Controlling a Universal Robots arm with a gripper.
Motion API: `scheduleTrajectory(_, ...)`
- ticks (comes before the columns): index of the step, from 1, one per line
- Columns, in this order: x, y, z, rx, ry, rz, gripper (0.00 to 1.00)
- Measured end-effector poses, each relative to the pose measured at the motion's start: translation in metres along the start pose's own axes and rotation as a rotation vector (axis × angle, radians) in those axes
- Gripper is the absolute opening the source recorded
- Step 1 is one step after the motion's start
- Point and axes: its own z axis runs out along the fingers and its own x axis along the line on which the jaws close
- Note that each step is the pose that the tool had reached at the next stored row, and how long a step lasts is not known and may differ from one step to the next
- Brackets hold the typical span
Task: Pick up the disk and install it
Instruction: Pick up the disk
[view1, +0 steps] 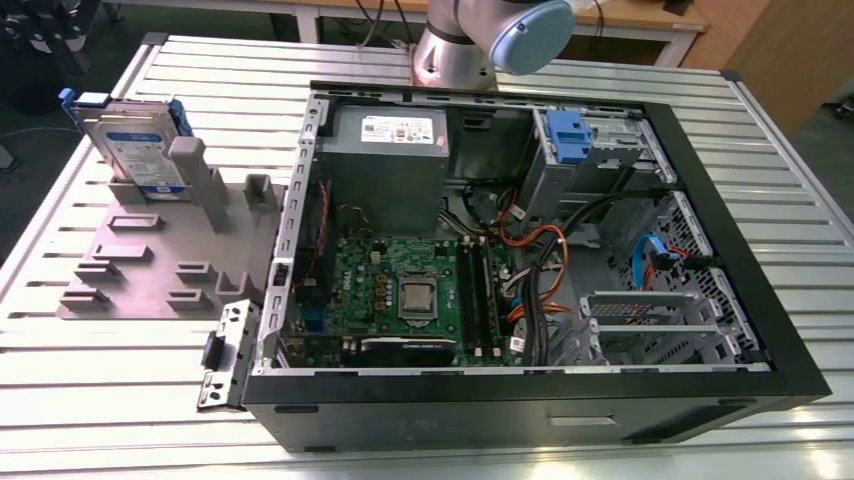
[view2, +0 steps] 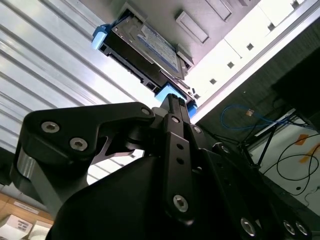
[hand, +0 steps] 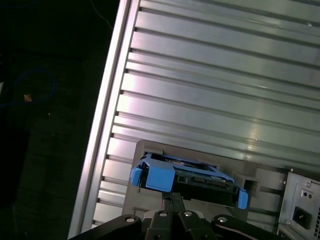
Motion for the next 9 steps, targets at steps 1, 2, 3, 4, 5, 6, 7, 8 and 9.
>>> scheduleTrajectory(1, 0.0000, 0.0000, 0.0000, 0.0000, 0.0002, -0.005, 0.11)
scheduleTrajectory(2, 0.0000, 0.0000, 0.0000, -0.0001, 0.0004, -0.010, 0.11)
scheduleTrajectory(3, 0.0000, 0.0000, 0.0000, -0.0001, 0.0006, -0.016, 0.11)
scheduleTrajectory(4, 0.0000, 0.0000, 0.0000, -0.0001, 0.0009, -0.021, 0.11)
scheduleTrajectory(5, 0.0000, 0.0000, 0.0000, -0.0001, 0.0012, -0.027, 0.11)
scheduleTrajectory(6, 0.0000, 0.0000, 0.0000, -0.0002, 0.0014, -0.032, 0.11)
scheduleTrajectory(7, 0.0000, 0.0000, 0.0000, -0.0002, 0.0017, -0.039, 0.11)
scheduleTrajectory(8, 0.0000, 0.0000, 0.0000, -0.0002, 0.0019, -0.045, 0.11)
scheduleTrajectory(9, 0.0000, 0.0000, 0.0000, -0.0002, 0.0022, -0.052, 0.11)
